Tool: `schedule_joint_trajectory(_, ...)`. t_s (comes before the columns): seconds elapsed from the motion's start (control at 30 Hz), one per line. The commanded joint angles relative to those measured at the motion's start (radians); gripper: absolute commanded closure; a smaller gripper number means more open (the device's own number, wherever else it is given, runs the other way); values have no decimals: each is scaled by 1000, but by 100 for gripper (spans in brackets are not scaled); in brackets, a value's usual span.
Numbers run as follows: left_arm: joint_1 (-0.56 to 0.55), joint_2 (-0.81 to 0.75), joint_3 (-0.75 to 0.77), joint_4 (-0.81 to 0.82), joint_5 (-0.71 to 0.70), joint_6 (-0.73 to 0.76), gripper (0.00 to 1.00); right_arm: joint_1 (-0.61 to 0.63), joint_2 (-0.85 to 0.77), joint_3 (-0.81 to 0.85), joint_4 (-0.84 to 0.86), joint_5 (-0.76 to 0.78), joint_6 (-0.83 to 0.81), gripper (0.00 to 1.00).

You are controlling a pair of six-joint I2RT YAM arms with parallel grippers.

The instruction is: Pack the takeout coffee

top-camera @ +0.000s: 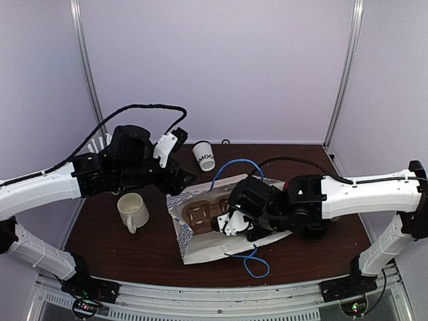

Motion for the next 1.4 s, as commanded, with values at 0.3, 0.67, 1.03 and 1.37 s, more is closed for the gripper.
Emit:
schedule_joint_trajectory(0.3, 148, 58, -18, 29, 91, -77, 25, -84, 62, 38, 92, -84, 12, 34)
schedule_joint_trajectory(0.67, 150, 60, -33, 40, 154, -75, 25, -128, 110, 68, 103, -142, 20, 34)
schedule_joint_trajectory(1.03, 155, 14, -49, 14, 101, -66, 25, -203, 221, 221, -34, -268, 48, 34)
schedule_joint_trajectory(1.37, 207, -88, -48, -46, 15, -36, 24, -274, 396, 508, -372, -449, 86, 35)
